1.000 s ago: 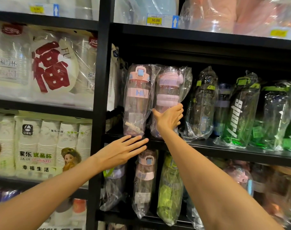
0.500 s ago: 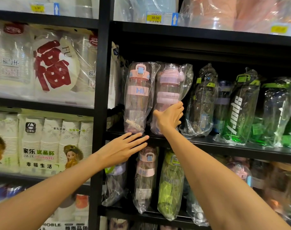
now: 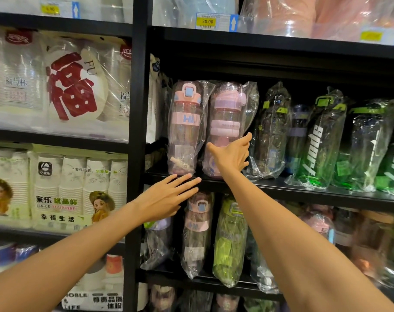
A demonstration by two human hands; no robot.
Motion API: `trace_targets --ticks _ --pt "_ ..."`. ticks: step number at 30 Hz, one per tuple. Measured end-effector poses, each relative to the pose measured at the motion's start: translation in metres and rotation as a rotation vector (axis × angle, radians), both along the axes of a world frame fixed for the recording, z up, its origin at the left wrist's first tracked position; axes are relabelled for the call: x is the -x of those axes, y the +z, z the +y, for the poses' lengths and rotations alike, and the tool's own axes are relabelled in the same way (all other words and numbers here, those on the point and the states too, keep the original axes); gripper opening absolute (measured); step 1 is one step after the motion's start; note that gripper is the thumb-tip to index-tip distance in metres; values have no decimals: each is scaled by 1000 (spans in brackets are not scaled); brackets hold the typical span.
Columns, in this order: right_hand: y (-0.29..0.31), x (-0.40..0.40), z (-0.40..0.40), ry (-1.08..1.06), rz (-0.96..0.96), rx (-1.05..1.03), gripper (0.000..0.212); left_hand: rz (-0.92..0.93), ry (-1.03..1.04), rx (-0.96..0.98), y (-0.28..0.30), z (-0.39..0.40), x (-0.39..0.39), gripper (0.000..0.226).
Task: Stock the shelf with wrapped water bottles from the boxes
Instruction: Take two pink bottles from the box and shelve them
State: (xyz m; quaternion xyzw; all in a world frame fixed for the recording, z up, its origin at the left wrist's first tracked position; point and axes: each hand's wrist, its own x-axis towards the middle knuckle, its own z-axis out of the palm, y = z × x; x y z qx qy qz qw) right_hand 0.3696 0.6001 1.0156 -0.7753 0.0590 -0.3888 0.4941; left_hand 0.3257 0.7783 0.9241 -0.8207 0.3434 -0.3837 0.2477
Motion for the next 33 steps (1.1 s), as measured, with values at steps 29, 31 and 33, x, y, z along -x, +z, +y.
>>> trace_targets --ticks 29,31,33 --pt "-333 237 -202 417 54 964 49 261 71 270 -223 -100 179 55" --pt "-369 252 -222 419 114 966 49 309 78 244 -261 -116 197 55" --pt "-406 269 -239 410 182 958 51 355 72 210 -302 -130 211 53"
